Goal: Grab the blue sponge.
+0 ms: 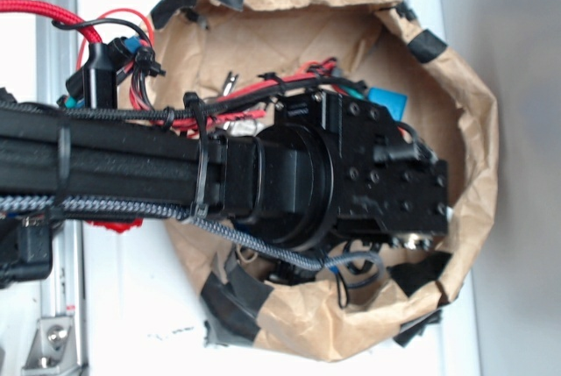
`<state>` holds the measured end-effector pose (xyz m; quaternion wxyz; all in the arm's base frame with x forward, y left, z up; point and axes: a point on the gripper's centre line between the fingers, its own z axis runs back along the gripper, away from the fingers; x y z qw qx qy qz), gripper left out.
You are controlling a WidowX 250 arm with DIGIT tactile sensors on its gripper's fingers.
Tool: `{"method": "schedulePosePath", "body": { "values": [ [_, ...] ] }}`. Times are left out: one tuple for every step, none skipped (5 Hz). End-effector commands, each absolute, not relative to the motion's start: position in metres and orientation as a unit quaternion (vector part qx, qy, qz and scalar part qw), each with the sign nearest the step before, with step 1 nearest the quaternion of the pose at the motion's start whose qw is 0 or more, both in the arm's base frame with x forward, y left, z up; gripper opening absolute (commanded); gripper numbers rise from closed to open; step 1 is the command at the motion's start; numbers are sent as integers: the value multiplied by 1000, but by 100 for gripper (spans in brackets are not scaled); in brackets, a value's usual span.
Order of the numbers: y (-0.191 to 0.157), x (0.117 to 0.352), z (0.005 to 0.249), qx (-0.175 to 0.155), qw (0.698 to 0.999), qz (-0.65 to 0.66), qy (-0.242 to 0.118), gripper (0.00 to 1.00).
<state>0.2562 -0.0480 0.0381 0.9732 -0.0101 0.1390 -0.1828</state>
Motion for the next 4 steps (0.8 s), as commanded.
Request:
{"method": "schedulePosePath", "body": {
  "values": [
    [-3, 254, 156, 28, 999, -39, -22, 0],
    [-3, 258, 187, 7, 999, -3, -37, 0],
    [-5, 264, 179, 0, 1000, -2, -23, 0],
    [-7, 267, 166, 10, 1000, 4, 5, 0]
  ]
}}
